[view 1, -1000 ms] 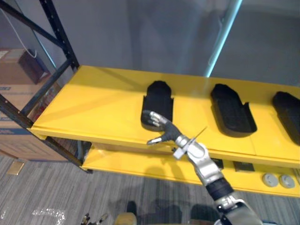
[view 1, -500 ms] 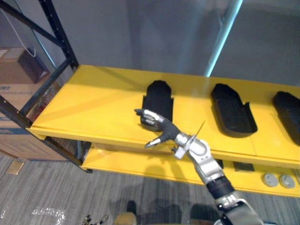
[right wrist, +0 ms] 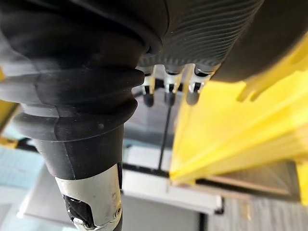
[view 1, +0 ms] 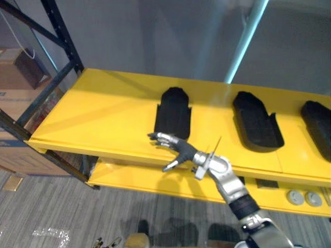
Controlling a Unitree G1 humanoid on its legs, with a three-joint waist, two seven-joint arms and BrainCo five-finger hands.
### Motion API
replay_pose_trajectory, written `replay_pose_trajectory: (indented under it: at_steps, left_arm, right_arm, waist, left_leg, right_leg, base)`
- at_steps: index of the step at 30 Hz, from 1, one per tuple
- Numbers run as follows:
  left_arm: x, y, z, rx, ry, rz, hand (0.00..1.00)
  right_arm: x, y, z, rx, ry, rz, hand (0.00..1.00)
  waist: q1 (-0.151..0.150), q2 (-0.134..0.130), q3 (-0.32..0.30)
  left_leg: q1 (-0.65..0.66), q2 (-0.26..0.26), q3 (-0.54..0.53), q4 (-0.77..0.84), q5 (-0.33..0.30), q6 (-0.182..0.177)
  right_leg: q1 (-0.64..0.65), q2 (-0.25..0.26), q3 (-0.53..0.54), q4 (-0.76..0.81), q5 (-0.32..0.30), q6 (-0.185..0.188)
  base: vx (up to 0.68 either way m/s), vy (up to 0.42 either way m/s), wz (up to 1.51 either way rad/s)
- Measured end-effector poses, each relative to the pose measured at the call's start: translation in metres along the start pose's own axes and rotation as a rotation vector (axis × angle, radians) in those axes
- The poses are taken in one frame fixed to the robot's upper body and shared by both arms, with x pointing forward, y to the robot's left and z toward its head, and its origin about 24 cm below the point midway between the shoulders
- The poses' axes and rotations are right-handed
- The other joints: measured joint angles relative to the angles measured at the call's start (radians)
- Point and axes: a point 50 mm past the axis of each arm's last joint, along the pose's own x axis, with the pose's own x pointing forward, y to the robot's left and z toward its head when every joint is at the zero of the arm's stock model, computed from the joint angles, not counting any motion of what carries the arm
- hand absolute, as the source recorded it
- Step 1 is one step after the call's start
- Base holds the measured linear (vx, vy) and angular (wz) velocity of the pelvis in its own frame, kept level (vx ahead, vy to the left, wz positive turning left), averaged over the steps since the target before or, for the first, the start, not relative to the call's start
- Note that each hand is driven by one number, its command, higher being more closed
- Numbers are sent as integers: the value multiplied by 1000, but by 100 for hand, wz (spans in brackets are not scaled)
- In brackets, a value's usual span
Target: Walk over and take plastic housings, then place them on the shelf
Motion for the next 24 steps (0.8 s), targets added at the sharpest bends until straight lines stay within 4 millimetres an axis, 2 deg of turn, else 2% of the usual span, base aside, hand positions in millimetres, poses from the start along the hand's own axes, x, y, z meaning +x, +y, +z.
replay_pose_trajectory:
  at_steps: [12,17,24]
  left_arm:
    - [0,0,0,1,5,-5,0]
    - [0,-1,-2,4,12,-7,0]
    - [0,-1,-2,6,14,-10,0]
  right_arm:
    - [-2,6,-16,38,92,58,0]
    - [-5,0,-26,-16,151,-78,0]
    - [-7,-14,-20,-105,125,-226,0]
  waist:
    - [2,-2,-1]
    - [2,-2,-1]
    - [2,-2,-1]
  left_leg:
    - [0,-4,-1,0,0,1]
    - [0,-6,-1,0,0,1]
    - [1,-7,-1,0,0,2]
  right_leg:
    - [1,-2,-2,-1,1,1]
    - [1,-2,-2,0,1,2]
    - [2,-2,-2,0,1,3]
  base:
    - [0,0,0]
    - [0,0,0]
    - [0,0,0]
